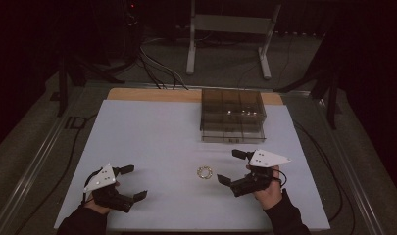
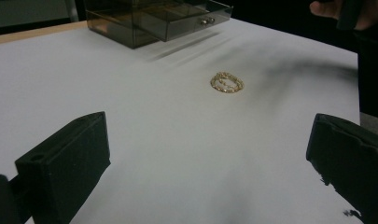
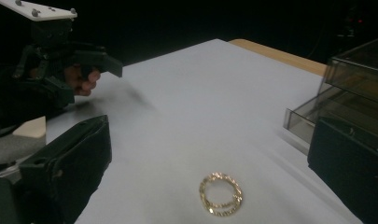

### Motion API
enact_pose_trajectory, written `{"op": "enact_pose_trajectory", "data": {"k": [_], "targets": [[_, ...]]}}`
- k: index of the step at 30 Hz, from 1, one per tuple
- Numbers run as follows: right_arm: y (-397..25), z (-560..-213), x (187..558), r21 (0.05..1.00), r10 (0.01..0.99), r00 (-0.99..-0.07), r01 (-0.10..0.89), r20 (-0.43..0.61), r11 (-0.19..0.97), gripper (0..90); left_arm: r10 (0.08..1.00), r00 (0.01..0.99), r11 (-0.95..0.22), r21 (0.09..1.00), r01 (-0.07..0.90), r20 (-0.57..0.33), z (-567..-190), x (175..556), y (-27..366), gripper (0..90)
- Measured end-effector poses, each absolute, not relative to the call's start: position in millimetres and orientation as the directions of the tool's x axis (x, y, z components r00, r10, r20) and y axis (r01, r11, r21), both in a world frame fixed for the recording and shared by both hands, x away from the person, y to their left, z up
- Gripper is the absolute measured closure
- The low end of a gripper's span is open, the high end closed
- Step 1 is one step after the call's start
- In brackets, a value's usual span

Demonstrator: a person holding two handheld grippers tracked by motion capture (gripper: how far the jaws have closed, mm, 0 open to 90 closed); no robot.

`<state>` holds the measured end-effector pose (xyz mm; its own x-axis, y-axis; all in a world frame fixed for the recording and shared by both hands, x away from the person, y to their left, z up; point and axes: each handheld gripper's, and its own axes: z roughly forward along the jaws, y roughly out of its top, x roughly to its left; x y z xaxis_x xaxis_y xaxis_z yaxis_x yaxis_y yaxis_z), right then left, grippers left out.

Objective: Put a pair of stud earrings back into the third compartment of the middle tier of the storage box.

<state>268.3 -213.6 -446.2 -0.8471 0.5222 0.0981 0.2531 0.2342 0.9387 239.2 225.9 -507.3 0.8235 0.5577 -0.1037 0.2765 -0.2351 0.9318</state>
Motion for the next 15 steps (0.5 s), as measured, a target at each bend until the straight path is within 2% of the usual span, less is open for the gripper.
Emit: {"op": "enact_pose_trajectory", "data": {"k": [15], "targets": [[-187.6,-465.1,302.2,0.904,0.522,-0.849,0.281,0.078,0.321,0.0,0.567,0.817,-0.228,0.934,0.276,-0.103,-506.8,238.7,227.1,0.6]]}}
